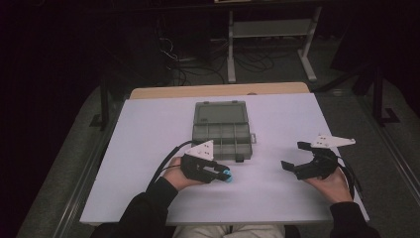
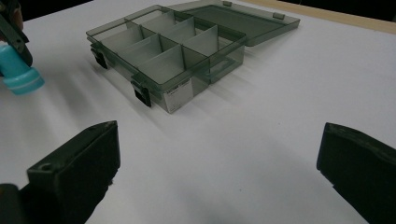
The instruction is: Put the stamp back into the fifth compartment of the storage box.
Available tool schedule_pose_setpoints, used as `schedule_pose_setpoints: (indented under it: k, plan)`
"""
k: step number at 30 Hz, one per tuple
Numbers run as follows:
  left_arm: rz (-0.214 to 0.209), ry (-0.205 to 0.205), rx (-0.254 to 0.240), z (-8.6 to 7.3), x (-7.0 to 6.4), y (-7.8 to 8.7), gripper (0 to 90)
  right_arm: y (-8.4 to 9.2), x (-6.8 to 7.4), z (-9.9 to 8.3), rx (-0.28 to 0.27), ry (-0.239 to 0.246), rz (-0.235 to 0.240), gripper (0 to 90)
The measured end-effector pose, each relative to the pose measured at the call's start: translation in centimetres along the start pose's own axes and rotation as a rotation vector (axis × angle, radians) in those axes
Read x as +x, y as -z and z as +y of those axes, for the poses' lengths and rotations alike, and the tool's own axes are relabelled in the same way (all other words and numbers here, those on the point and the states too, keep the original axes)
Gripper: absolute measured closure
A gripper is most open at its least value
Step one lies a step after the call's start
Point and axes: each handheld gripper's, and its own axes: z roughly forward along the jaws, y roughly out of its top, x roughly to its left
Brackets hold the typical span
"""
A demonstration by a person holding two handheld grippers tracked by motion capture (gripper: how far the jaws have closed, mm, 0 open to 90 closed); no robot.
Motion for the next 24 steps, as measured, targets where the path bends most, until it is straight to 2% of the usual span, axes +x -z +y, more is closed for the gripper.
schedule_pose_setpoints:
  k: [24]
  plan:
    - [0.075,0.013,-0.025,1.1,1.7,2.5,72.7,0.0,0.0,0.0,-0.003,0.001,-0.003,0.0]
